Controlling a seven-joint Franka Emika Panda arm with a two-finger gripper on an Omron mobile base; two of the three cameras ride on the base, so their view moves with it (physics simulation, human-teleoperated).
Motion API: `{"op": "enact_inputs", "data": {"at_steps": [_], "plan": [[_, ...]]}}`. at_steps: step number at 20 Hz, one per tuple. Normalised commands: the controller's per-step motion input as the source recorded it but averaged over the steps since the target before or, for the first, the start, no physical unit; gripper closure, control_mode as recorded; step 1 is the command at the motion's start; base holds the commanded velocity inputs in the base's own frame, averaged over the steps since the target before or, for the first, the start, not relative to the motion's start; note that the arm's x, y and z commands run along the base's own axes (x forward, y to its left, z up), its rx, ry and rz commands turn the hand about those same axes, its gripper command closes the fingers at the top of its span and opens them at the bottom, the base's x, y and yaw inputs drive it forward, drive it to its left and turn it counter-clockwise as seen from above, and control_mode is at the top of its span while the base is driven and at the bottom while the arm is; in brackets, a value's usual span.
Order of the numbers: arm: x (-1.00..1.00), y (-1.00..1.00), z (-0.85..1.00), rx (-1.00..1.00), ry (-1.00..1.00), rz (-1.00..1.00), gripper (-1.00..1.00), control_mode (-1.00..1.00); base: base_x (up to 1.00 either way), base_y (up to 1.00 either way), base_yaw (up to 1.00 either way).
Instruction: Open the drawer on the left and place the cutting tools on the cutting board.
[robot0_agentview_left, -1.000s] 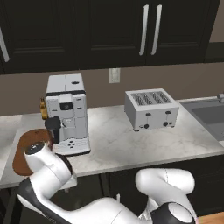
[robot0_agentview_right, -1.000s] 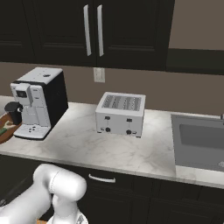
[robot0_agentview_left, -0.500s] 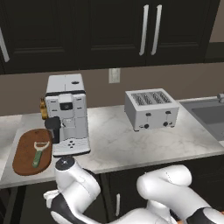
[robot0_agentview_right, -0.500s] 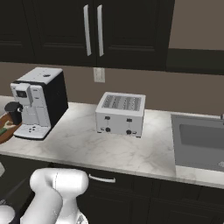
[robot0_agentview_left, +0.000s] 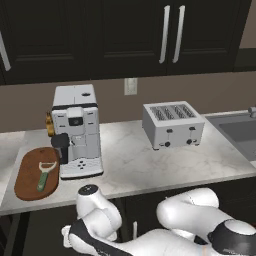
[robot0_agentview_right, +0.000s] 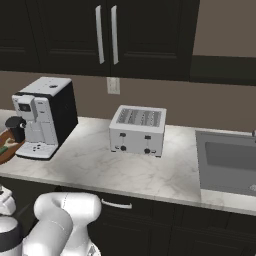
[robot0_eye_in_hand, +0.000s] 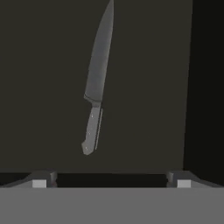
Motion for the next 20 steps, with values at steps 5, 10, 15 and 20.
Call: {"op": "enact_inputs", "data": {"at_steps": [5, 10, 15, 20], "plan": [[0.02, 0.0, -0.29, -0.01, 0.17, 0.0, -1.0, -1.0, 0.0, 0.0, 0.0], [0.0, 0.0, -0.5, -0.02, 0.14, 0.0, -1.0, -1.0, 0.0, 0.0, 0.0], [0.0, 0.02, -0.3, -0.02, 0.03, 0.0, -1.0, -1.0, 0.0, 0.0, 0.0], [0.13, 0.08, -0.19, -0.06, 0.0, 0.0, -1.0, -1.0, 0.0, 0.0, 0.0]]}}
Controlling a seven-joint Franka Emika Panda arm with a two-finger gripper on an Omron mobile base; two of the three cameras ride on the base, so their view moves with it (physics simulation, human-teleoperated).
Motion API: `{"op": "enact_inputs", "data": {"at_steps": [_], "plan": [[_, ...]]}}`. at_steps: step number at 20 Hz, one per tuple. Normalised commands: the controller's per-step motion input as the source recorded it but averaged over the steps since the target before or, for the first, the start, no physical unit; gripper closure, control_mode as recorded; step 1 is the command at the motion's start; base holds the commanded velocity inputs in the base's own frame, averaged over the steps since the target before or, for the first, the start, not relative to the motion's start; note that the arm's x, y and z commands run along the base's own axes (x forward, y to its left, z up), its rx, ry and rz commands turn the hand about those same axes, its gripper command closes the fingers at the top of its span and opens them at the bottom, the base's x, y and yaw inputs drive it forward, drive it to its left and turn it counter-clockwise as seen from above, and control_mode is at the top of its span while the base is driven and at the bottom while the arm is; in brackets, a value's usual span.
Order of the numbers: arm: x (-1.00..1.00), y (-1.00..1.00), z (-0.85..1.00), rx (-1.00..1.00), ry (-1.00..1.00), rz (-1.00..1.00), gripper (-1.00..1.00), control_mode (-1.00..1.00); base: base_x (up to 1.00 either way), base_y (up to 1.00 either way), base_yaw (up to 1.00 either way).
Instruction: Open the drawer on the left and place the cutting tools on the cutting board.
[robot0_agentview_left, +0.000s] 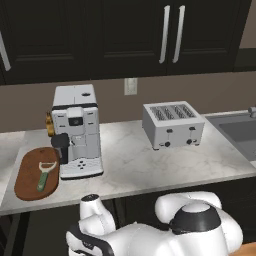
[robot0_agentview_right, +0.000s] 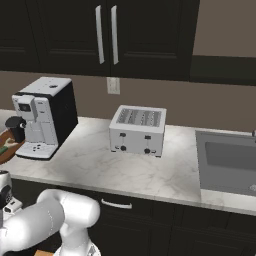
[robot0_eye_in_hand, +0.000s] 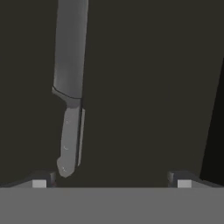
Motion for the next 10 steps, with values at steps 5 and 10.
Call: {"op": "enact_inputs", "data": {"at_steps": [5, 10], "plan": [[0.11, 0.14, -0.18, -0.06, 0.0, 0.0, -1.0, -1.0, 0.0, 0.0, 0.0], [0.01, 0.15, -0.22, -0.03, 0.0, 0.0, -1.0, -1.0, 0.0, 0.0, 0.0]]}}
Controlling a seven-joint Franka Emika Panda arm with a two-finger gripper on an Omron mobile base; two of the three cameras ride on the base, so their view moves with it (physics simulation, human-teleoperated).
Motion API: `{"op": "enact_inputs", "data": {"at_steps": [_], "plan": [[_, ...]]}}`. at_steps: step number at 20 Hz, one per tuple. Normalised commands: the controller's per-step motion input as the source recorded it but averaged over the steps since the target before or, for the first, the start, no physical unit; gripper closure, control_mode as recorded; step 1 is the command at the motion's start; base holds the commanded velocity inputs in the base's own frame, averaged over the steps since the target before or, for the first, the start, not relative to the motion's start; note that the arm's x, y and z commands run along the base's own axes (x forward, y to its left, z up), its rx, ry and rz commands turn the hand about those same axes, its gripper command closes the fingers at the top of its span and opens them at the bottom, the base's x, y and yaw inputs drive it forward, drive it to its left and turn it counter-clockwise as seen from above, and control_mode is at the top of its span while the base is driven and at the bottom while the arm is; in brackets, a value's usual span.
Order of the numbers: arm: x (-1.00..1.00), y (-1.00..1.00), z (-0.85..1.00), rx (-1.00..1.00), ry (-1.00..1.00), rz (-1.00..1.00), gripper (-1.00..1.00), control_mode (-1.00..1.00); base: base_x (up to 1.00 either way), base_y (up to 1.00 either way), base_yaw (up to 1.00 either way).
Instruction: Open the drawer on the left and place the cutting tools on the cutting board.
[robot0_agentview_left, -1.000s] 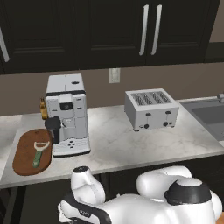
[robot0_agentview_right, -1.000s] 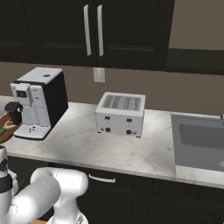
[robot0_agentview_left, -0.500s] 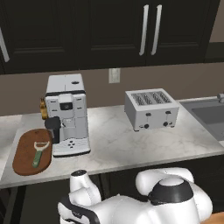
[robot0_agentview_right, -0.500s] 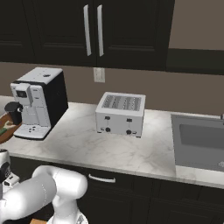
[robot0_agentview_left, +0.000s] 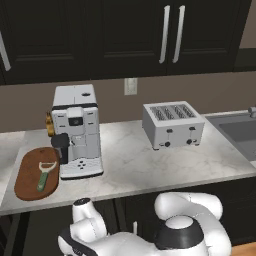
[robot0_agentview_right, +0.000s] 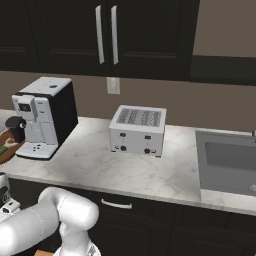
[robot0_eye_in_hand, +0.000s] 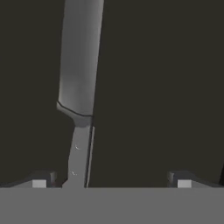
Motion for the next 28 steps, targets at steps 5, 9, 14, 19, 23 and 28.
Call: {"op": "enact_inputs", "data": {"at_steps": [5, 9, 14, 19, 23, 28], "plan": [[0.08, 0.23, -0.23, 0.0, 0.0, 0.0, -1.0, -1.0, 0.0, 0.0, 0.0], [0.05, 0.16, -0.24, 0.0, 0.0, 0.0, -1.0, -1.0, 0.0, 0.0, 0.0], [0.0, 0.11, -0.32, -0.01, 0.0, 0.0, -1.0, -1.0, 0.0, 0.0, 0.0], [0.0, 0.14, -0.19, 0.0, 0.0, 0.0, -1.0, -1.0, 0.0, 0.0, 0.0], [0.0, 0.14, -0.11, 0.0, 0.0, 0.0, 1.0, -1.0, 0.0, 0.0, 0.0], [0.0, 0.0, 0.0, 0.0, 0.0, 0.0, 1.0, -1.0, 0.0, 0.0, 0.0]]}}
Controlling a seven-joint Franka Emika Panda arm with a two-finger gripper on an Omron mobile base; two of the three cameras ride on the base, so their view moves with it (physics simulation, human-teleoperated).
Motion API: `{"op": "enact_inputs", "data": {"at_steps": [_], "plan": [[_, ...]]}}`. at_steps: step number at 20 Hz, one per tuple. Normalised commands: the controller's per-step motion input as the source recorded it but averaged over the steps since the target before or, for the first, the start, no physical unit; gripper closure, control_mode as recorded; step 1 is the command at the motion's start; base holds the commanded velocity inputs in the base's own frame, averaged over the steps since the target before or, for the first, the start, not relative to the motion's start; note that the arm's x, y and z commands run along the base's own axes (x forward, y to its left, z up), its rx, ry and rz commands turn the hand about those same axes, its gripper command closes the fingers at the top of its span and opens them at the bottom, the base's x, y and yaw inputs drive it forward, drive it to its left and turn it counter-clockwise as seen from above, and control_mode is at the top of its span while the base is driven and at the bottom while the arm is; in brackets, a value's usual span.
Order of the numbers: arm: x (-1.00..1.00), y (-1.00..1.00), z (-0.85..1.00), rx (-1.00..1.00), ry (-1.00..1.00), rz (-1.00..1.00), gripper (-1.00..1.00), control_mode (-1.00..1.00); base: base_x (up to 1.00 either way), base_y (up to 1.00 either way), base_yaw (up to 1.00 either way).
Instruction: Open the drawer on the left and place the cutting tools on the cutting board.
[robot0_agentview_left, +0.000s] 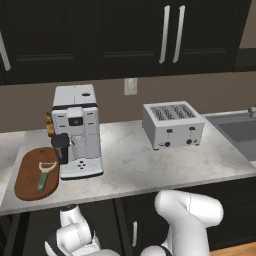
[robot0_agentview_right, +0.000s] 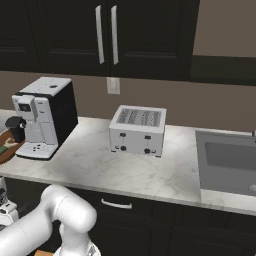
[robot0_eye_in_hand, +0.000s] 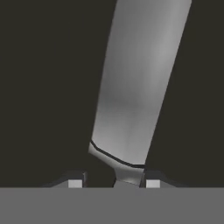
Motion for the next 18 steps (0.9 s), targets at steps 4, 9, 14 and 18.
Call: {"op": "enact_inputs", "data": {"at_steps": [4, 9, 14, 18], "plan": [[-0.07, 0.0, 0.02, 0.0, -0.07, 0.0, 1.0, -1.0, 0.0, 0.0, 0.0], [-0.03, 0.11, 0.9, 0.0, -0.29, -0.02, 1.0, -1.0, 0.0, 0.0, 0.0], [-0.22, 0.32, 1.0, 0.0, -0.14, -0.03, 1.0, -1.0, 0.0, 0.0, 0.0], [-0.32, 0.45, 1.0, 0.0, -0.05, 0.0, 1.0, -1.0, 0.0, 0.0, 0.0]]}}
